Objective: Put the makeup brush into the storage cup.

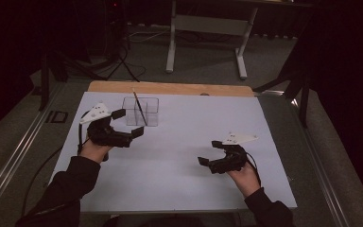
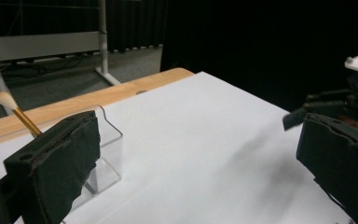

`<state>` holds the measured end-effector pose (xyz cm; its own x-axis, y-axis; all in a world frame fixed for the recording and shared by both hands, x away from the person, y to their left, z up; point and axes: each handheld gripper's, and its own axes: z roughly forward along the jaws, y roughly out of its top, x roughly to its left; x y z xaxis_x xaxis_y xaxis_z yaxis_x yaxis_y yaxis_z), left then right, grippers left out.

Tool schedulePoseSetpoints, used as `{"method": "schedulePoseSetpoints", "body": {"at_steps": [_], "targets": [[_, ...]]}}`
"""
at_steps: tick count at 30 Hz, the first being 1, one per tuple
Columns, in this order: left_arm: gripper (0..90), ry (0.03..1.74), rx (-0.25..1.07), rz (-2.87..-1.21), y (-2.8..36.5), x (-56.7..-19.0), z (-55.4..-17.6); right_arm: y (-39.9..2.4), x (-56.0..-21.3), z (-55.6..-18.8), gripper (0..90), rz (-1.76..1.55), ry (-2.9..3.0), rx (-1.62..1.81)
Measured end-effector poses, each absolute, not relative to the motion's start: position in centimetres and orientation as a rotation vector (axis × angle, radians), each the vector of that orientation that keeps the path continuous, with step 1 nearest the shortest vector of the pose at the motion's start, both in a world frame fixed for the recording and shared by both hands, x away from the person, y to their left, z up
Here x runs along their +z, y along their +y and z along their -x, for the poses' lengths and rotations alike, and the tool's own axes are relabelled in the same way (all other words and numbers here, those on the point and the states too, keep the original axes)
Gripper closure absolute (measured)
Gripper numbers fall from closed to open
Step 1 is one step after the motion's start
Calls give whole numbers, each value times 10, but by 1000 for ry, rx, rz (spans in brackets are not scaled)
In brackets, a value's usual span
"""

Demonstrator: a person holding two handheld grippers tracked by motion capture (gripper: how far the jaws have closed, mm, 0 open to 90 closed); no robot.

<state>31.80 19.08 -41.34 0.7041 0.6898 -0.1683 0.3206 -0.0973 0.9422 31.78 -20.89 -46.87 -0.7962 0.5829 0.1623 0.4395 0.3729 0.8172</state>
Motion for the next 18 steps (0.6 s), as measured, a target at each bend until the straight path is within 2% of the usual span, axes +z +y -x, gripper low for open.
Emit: {"method": "schedulePoseSetpoints", "body": {"at_steps": [18], "targets": [[0,768,308,-1723,182,-439,-286,-210,-467,-317,111,-920,2458,1383]]}}
